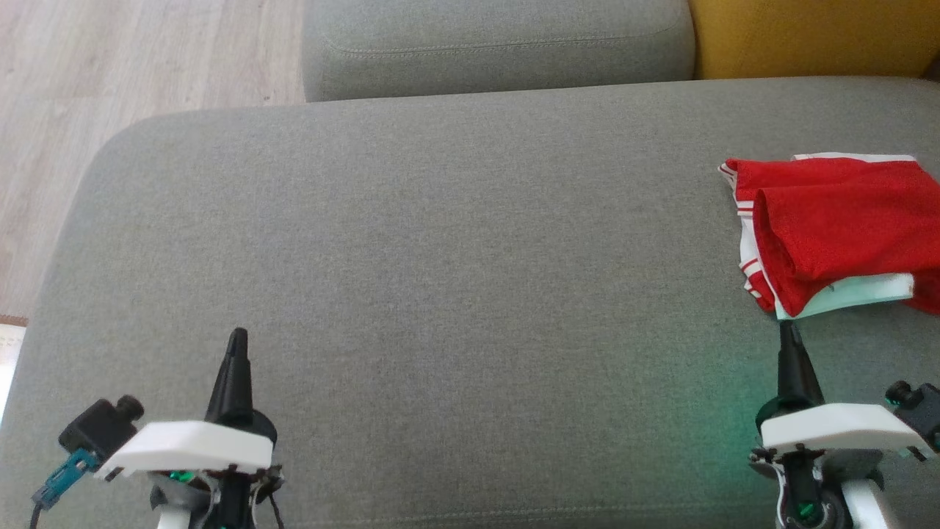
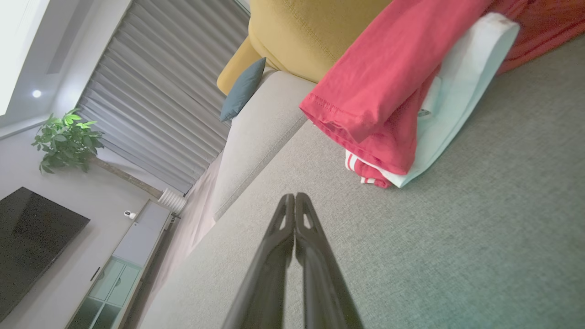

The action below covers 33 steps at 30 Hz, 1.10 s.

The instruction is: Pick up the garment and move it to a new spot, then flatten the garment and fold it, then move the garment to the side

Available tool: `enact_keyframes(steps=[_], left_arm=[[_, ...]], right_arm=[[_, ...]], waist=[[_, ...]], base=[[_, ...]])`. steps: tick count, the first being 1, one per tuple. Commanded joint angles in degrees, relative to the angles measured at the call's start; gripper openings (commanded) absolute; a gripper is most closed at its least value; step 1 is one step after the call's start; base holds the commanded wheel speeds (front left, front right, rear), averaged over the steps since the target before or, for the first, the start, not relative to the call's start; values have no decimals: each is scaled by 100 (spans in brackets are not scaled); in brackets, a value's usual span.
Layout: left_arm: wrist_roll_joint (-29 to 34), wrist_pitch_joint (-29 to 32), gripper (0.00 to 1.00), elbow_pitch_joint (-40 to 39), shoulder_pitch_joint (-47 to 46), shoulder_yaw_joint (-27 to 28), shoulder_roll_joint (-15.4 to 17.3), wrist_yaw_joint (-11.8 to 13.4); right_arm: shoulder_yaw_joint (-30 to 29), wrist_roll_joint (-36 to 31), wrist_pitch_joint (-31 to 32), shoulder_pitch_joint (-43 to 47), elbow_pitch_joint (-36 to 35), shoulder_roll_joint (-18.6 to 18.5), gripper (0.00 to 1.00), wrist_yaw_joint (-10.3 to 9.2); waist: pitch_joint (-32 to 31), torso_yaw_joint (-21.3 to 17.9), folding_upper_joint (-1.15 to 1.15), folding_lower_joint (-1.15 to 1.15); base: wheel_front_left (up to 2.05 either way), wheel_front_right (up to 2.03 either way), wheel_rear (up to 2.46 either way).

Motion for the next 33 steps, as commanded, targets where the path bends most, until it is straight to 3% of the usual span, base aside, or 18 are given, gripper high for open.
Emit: enact_keyframes(steps=[1, 33], left_arm=[[-156, 25, 0, -139, -299, 141, 93, -40], [-2097, 550, 0, 137, -482, 521, 126, -283]], right_arm=[[28, 161, 36, -274, -236, -21, 0, 18], [-214, 2220, 565, -299, -419, -24, 0, 28]], waist=[[-1, 1, 0, 0], [-26, 19, 0, 0]], base=[[0, 0, 0], [0, 0, 0]])
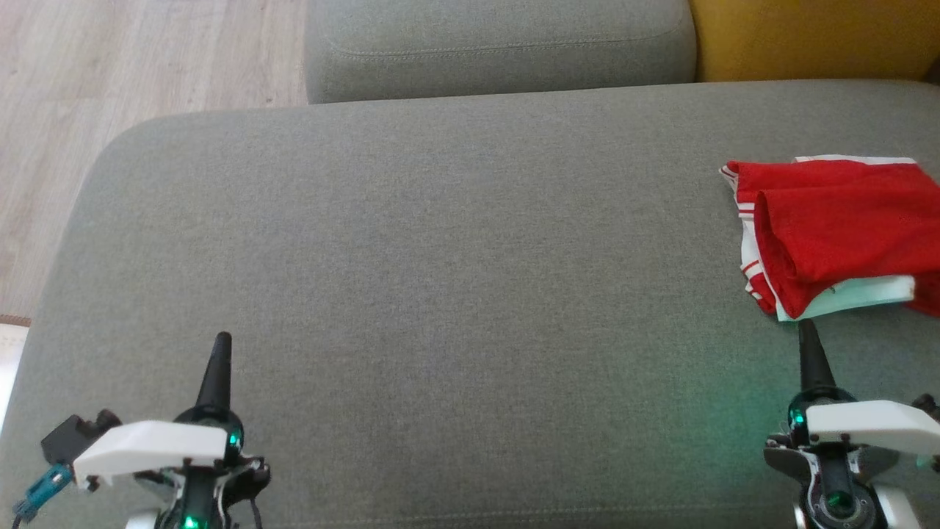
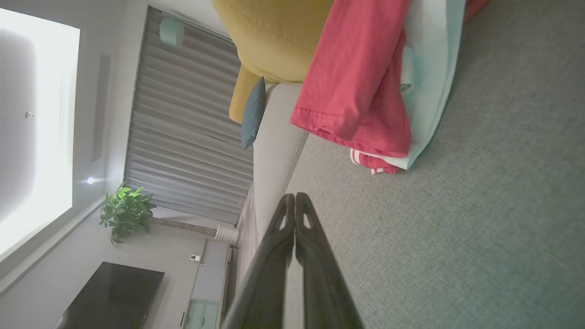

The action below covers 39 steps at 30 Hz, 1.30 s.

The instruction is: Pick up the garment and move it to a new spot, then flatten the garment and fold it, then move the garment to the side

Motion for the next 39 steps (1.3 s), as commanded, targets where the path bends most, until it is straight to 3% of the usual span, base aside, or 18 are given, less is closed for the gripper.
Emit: enact_keyframes(steps=[1, 35, 39], left_arm=[[-163, 54, 0, -155, -355, 206, 103, -86], [-2131, 625, 0, 133, -548, 635, 111, -337], [-2124, 636, 0, 135, -549, 649, 102, -337]], right_arm=[[41, 175, 53, -297, -232, -25, 0, 28], [-209, 2296, 598, -323, -420, -28, 0, 39], [-210, 2300, 599, -323, -420, -28, 0, 39]], waist=[[-1, 1, 0, 0], [-27, 19, 0, 0], [-27, 19, 0, 0]], base=[[0, 0, 0], [0, 0, 0], [0, 0, 0]])
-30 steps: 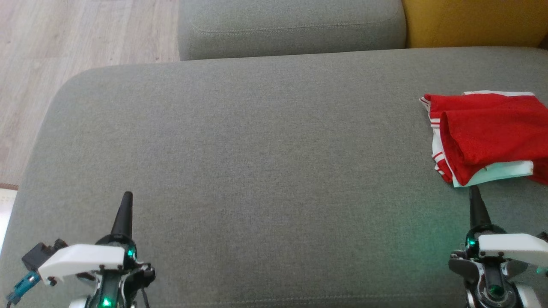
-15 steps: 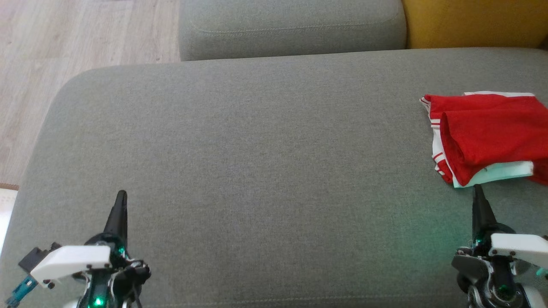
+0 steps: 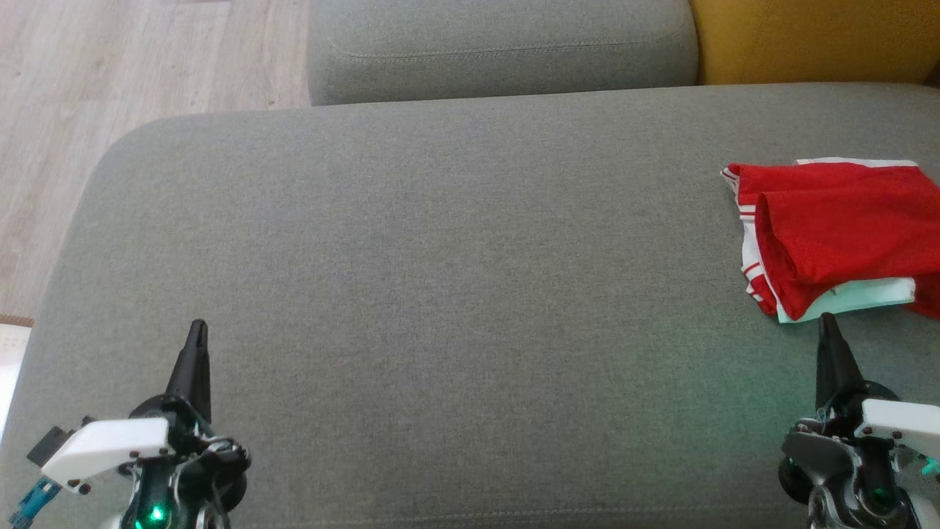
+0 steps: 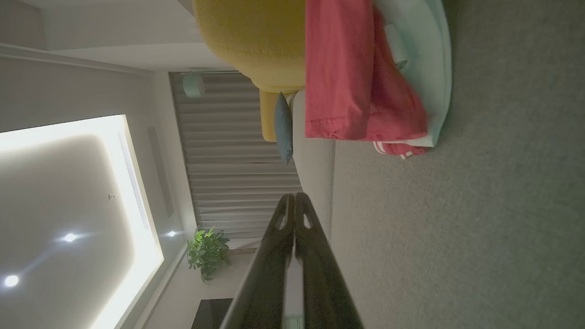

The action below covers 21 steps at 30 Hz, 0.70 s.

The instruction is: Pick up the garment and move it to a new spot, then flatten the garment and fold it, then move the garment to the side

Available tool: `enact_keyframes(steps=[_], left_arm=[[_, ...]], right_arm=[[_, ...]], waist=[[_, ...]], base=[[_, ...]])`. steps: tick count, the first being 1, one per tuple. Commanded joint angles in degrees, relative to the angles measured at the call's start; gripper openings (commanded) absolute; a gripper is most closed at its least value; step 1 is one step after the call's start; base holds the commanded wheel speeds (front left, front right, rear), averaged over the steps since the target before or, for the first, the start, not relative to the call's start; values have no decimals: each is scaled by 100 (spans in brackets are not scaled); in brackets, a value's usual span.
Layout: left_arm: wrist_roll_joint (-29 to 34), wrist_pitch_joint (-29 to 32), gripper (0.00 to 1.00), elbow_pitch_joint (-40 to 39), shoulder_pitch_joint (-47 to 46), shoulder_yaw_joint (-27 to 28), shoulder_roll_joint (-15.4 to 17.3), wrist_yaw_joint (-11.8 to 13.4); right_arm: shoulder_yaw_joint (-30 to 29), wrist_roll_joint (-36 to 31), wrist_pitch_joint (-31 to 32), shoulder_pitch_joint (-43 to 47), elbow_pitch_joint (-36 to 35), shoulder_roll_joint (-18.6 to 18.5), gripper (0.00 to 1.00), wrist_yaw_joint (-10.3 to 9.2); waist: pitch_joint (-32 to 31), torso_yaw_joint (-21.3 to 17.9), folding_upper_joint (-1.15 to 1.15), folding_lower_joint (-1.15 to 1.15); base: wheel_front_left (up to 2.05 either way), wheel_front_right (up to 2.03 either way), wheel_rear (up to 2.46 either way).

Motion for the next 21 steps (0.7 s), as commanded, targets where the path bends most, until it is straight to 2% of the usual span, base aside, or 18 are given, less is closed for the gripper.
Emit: enact_keyframes(steps=[1, 21], left_arm=[[-16, 36, 0, -155, -308, 202, 100, -42], [20, 71, 0, -153, -311, 245, 69, -42]], right_arm=[[112, 36, 38, -315, -220, -30, 0, 39], [114, 37, 37, -315, -220, -30, 0, 39]], waist=[[0, 0, 0, 0], [0, 0, 0, 0]], base=[[0, 0, 0], [0, 0, 0]])
